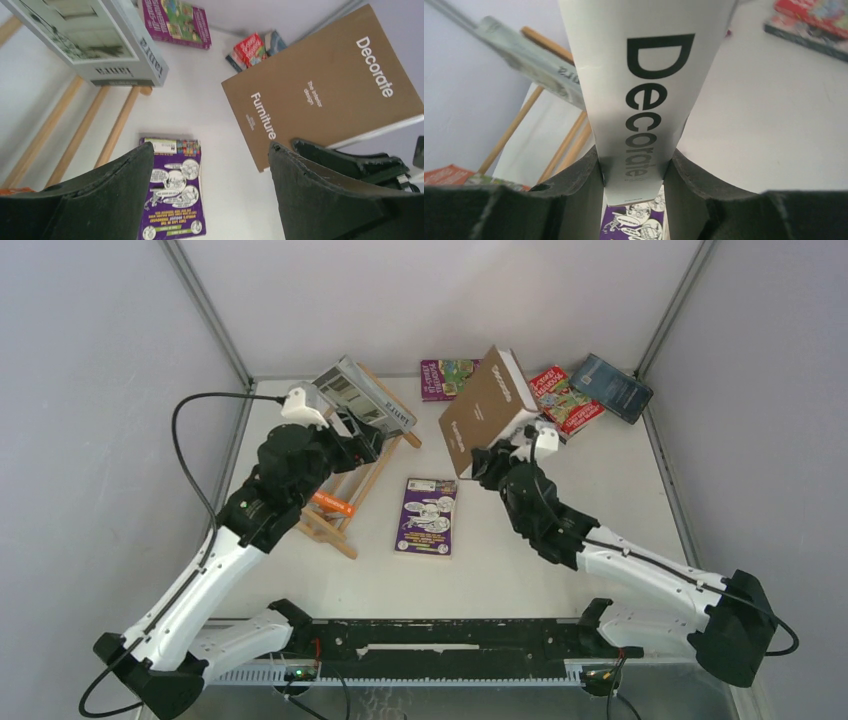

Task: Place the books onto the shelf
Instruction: Pick up the book from the center of the board, then place the book on the shelf.

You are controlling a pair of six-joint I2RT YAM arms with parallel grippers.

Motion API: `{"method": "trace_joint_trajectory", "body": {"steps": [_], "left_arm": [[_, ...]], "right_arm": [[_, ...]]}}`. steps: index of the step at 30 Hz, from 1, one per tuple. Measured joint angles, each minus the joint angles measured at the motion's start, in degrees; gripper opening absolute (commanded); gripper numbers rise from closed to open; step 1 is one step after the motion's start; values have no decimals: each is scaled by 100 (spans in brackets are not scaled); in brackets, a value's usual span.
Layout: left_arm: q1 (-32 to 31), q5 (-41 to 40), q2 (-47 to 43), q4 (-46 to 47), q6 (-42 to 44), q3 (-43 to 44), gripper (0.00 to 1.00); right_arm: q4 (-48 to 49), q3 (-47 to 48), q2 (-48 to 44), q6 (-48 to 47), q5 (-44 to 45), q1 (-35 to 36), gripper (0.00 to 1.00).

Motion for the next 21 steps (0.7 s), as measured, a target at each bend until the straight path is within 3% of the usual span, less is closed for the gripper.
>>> {"method": "trace_joint_trajectory", "body": {"steps": [8,21], "left_arm": [[0,-831,-186,-437,-254,802,88],[0,-1805,-422,-1078,-691,1036,88]], "right_arm": [[-404,1714,758,-1637,-1121,48,6],[-1185,3777,2712,-3027,-2391,400,6]]}}
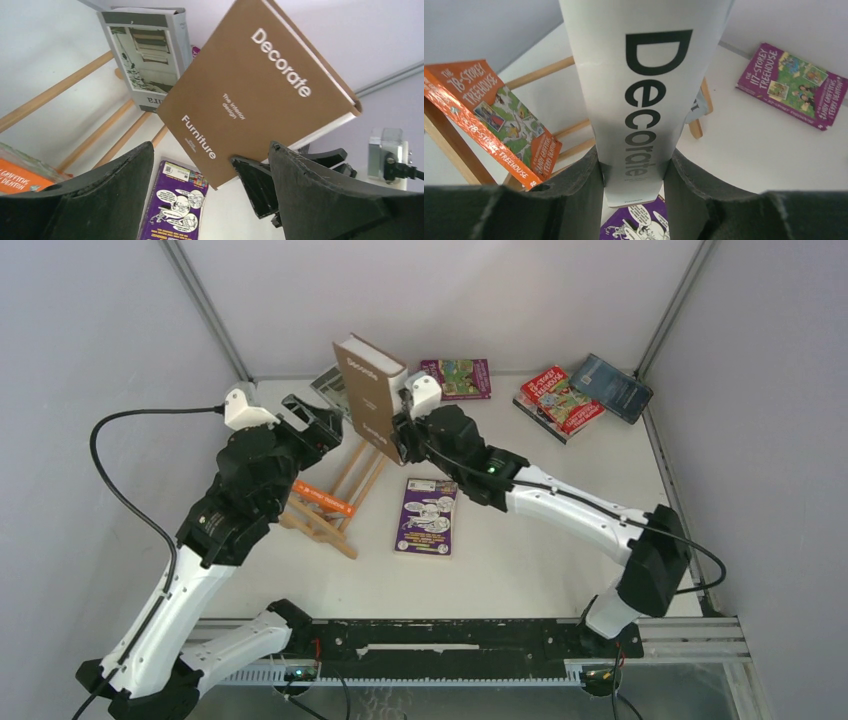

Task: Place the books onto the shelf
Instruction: Place the book on the shelf.

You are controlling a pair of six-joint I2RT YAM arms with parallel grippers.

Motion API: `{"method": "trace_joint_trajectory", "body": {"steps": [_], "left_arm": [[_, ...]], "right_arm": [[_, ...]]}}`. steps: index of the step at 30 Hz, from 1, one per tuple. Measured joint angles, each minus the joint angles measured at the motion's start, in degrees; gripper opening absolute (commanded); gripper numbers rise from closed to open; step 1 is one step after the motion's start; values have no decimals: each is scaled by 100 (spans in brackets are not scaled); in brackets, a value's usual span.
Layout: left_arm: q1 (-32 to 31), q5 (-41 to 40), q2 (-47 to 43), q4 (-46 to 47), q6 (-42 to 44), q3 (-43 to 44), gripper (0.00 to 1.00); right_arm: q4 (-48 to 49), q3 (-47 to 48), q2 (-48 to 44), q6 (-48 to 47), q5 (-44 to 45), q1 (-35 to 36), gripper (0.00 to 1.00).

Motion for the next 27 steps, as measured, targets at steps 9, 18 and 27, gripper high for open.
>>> {"method": "trace_joint_trajectory", "body": {"steps": [9,18,27], "left_arm": [[0,-319,-44,-170,-107,7,88],[0,-404,-48,-46,-155,7,88],[0,-448,-44,186,-155,7,88]], "right_arm": [[-758,1329,1113,-555,-382,13,5],[-1602,2839,2297,-942,-741,-227,4],[-2326,4037,3209,-1246,-866,-551,4]]}}
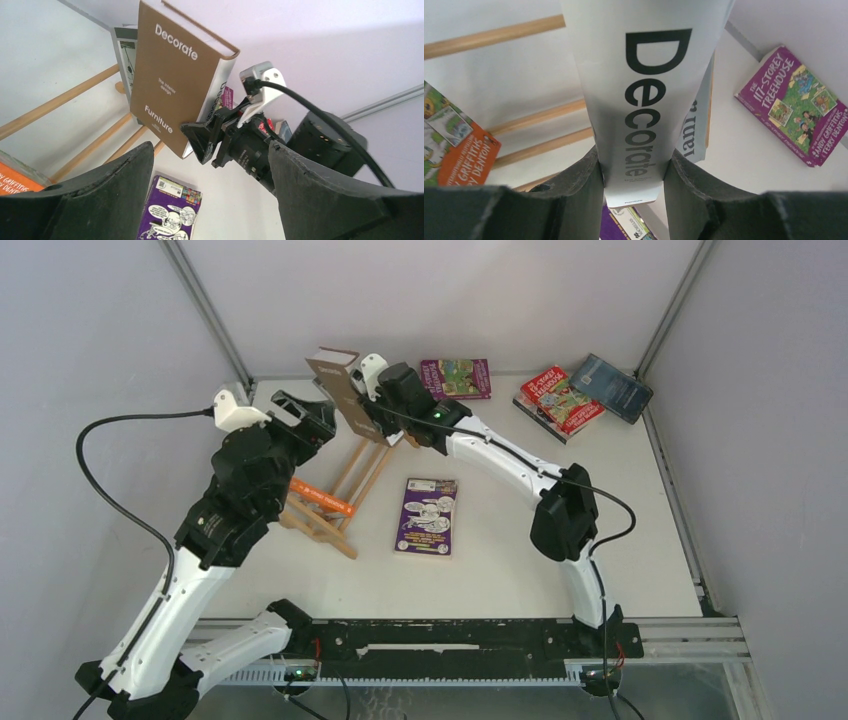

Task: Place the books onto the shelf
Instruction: Place the book on the shelf.

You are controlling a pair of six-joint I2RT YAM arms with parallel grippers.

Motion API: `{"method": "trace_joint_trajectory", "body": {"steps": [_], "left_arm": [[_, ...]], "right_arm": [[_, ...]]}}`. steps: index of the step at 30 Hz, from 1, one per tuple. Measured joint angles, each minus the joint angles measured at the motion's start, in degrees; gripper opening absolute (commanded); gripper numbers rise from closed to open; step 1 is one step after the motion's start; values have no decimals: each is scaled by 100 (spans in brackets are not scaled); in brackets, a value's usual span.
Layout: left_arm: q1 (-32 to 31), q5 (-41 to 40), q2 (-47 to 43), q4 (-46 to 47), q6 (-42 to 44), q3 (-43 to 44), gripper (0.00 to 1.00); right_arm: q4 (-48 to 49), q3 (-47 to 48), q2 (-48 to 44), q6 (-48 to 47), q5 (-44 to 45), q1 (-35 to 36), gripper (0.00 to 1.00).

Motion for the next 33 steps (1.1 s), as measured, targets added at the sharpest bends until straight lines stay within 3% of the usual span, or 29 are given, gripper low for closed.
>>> {"method": "trace_joint_trajectory", "body": {"steps": [12,16,21,33], "left_arm": [[0,-2,15,289,-7,-144,88],[0,-9,7,372,-7,-262,88],[0,-11,4,431,-7,-374,89],[101,0,-13,511,-9,-560,89]], "right_arm": [[-354,267,420,-90,-308,-173,8],[-387,385,527,-92,-319,-173,15],[-413,490,621,-92,-315,-173,31],[-476,566,717,-160,-254,-186,33]]}}
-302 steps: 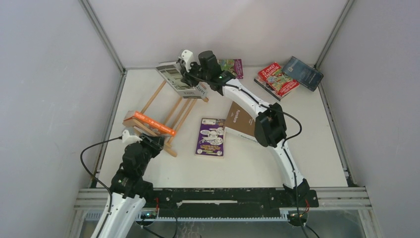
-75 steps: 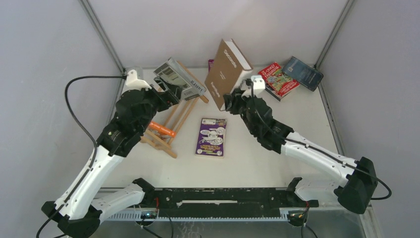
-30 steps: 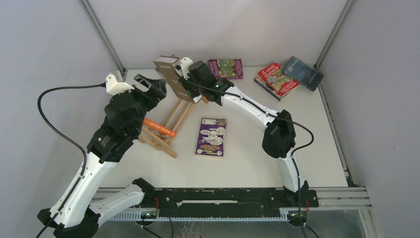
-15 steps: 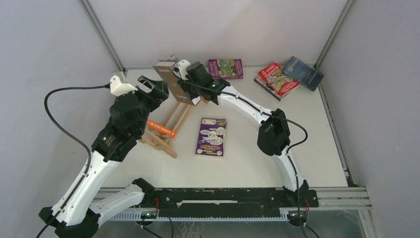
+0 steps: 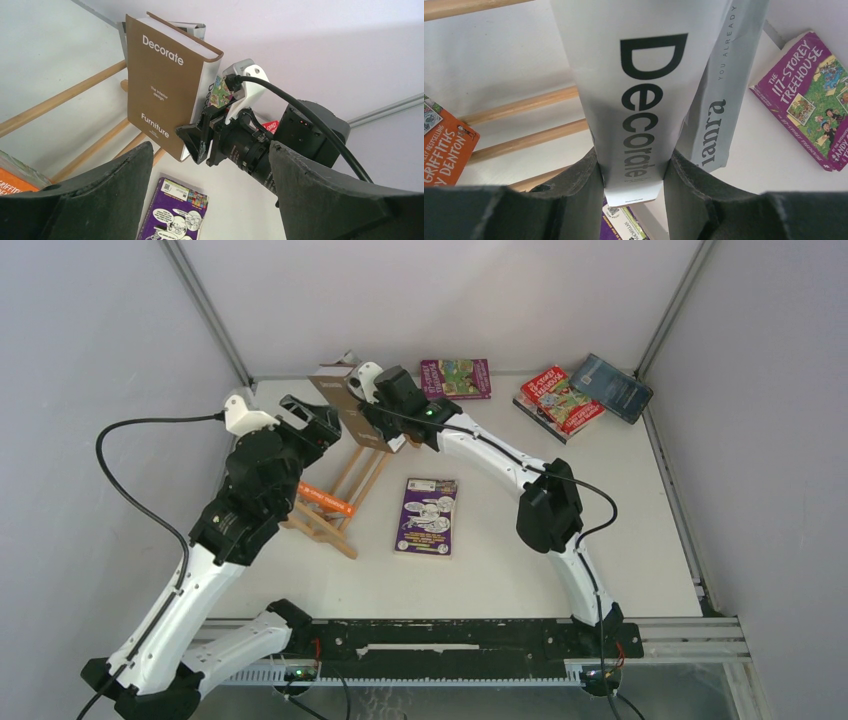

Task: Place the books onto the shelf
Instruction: Place the book on the shelf.

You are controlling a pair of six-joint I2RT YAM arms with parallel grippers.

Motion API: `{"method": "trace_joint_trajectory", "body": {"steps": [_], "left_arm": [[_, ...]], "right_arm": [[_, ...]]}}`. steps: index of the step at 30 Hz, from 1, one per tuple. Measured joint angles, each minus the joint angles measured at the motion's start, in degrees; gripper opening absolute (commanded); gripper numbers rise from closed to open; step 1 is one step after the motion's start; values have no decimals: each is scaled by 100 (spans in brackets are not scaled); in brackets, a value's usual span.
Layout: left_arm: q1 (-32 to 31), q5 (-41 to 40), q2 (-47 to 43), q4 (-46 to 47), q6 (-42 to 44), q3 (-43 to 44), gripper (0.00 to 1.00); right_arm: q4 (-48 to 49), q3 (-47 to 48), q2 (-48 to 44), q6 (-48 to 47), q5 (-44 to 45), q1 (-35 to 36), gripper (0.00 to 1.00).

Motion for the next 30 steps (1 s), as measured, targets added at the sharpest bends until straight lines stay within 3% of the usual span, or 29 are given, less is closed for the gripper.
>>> {"method": "trace_joint_trajectory", "body": {"steps": [9,17,22,30], "left_arm": [[81,39,-13,133,-87,-127,90],[116,107,-24,232,-105,-232,90],[151,140,-26,258,-149,-337,91],[205,166,-22,280,-192,-363,90]], "right_arm": [[-63,0,0,-164,103,-26,35],[-170,0,0,-201,229,-72,46],[-192,20,0,-205,282,-74,58],[-164,210,31,-192,535,-221,61]]}}
